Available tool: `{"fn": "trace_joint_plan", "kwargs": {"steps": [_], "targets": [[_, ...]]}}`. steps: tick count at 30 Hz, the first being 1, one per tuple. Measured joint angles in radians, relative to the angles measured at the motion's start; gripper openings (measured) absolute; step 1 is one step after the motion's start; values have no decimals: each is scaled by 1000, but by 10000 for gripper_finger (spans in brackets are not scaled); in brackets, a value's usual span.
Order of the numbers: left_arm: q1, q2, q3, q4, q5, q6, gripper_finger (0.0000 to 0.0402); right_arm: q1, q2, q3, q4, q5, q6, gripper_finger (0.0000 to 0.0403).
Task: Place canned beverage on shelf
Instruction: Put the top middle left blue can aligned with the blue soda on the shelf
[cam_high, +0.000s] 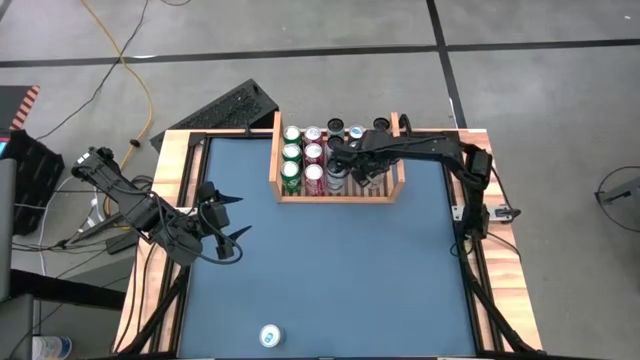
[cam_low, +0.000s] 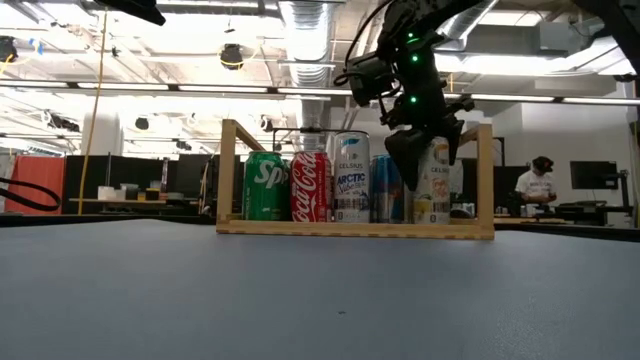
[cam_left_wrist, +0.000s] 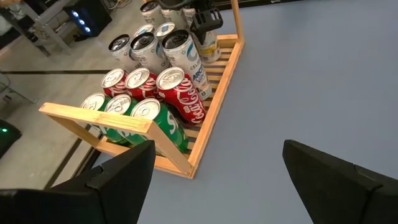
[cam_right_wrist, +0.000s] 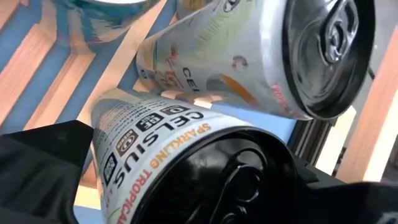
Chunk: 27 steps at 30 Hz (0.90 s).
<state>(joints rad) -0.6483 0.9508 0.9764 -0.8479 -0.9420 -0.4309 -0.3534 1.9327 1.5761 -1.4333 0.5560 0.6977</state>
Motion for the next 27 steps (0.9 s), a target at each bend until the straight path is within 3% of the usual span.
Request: {"fn": "trace_joint_plan", "kwargs": {"steps": [20,27], "targets": [[0,0,0,-1,3,0,341,14,24,-4,32,7,-81,261],[0,0,0,-1,3,0,341,19,25,-5,27,19,-80,266]]}}
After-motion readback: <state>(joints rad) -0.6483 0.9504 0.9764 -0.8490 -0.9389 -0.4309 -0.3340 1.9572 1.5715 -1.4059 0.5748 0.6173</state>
